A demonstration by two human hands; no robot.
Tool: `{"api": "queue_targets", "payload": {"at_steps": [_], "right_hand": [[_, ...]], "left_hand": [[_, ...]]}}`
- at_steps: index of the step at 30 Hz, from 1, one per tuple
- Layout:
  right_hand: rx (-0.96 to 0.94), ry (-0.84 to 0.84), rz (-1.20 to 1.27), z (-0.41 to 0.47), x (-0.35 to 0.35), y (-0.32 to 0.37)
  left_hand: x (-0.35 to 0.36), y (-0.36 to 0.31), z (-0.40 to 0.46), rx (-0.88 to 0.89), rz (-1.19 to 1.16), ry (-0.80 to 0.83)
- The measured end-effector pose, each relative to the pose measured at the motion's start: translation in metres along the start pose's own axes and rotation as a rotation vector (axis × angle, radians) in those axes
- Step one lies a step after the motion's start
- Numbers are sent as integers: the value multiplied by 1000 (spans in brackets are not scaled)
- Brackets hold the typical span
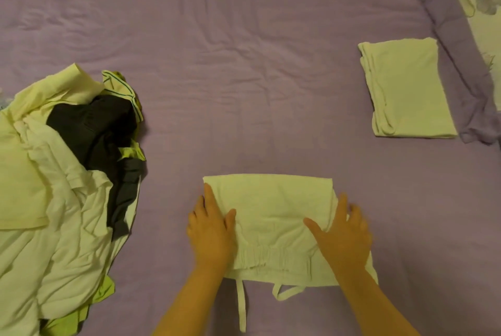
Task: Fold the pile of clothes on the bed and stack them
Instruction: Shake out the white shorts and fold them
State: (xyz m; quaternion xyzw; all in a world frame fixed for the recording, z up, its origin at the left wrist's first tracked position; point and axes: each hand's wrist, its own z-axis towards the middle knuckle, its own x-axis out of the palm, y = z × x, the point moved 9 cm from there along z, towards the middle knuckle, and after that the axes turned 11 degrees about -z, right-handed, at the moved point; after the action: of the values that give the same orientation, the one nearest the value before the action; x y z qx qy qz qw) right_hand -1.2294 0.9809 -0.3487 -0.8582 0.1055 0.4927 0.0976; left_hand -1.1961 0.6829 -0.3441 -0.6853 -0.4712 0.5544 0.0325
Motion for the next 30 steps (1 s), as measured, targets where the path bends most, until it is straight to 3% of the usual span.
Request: {"api": "queue_targets", "payload": {"at_steps": [3, 6, 8, 13, 21, 30], "right_hand": [[37, 102, 386, 3, -2, 7], [32, 136, 648, 1, -13, 2], [5, 147, 743, -7, -26, -2], [-27, 86, 773, -36, -71, -21], [-34, -25, 765, -60, -165, -85], [33, -210, 713, -45, -260, -189]], "left_hand": [[-3, 12, -2, -248, -470, 8], [2, 20, -9, -473, -674, 127], [-2, 4, -16, -397, -715, 217], [-32, -54, -44, -122, -737, 260], [-47, -141, -77, 7, -691, 479], [-19, -264, -118, 62, -674, 561]]}}
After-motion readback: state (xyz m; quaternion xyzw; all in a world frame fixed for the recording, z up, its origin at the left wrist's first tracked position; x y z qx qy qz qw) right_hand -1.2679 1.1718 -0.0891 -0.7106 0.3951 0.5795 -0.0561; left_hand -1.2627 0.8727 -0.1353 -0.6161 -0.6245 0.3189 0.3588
